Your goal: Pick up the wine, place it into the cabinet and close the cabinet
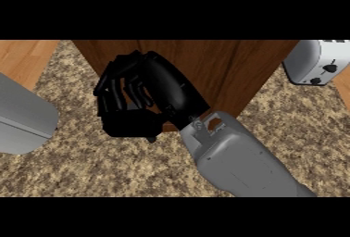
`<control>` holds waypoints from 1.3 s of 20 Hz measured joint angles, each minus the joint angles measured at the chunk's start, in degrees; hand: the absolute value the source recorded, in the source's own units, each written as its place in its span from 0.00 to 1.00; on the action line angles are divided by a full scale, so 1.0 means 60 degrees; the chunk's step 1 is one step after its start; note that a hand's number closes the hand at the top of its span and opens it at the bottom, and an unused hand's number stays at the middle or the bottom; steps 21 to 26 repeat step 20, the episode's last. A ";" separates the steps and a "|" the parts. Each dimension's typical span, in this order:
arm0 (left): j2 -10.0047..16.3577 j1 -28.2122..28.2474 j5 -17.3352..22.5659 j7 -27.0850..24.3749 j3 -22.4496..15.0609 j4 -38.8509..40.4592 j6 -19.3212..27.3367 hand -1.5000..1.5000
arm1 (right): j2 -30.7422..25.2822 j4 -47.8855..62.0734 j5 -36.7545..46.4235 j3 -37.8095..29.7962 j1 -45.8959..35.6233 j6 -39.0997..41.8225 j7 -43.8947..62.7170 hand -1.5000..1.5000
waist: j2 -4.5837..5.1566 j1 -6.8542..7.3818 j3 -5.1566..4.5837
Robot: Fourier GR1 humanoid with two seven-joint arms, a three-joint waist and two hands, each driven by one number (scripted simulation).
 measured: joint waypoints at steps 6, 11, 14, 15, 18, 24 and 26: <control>-0.0442 -0.0612 -0.0691 0.0538 -0.0810 -0.0302 0.0540 0.00 | -0.0007 0.1219 -0.0339 -0.0788 -0.0443 0.0741 -0.0854 1.00 | -0.0076 -0.0043 -0.0040; -0.0680 -0.1537 -0.1023 0.0910 -0.1464 -0.0060 0.1091 0.00 | -0.0087 0.1817 -0.0443 -0.0908 -0.0567 0.1337 -0.1858 1.00 | -0.0167 -0.0078 -0.0117; -0.0873 -0.1884 -0.1314 0.0985 -0.1827 -0.0004 0.1410 0.00 | -0.0128 0.2018 -0.0487 -0.0952 -0.0643 0.1510 -0.2126 1.00 | -0.0188 -0.0068 -0.0147; -0.0934 -0.2000 -0.1410 0.0995 -0.1940 -0.0001 0.1505 0.00 | -0.0164 0.2091 -0.0478 -0.0953 -0.0646 0.1577 -0.2298 1.00 | -0.0203 -0.0055 -0.0158; -0.1101 -0.2366 -0.1634 0.1043 -0.2211 0.0153 0.1782 0.00 | -0.0229 0.2287 -0.0497 -0.0956 -0.0720 0.1774 -0.2631 1.00 | -0.0217 -0.0048 -0.0182; -0.1194 -0.2563 -0.1800 0.1083 -0.2407 0.0230 0.1932 0.00 | -0.0253 0.2394 -0.0551 -0.0980 -0.0768 0.1889 -0.2755 1.00 | -0.0227 -0.0040 -0.0194; -0.1194 -0.2563 -0.1800 0.1083 -0.2407 0.0230 0.1932 0.00 | -0.0253 0.2394 -0.0551 -0.0980 -0.0768 0.1889 -0.2755 1.00 | -0.0227 -0.0040 -0.0194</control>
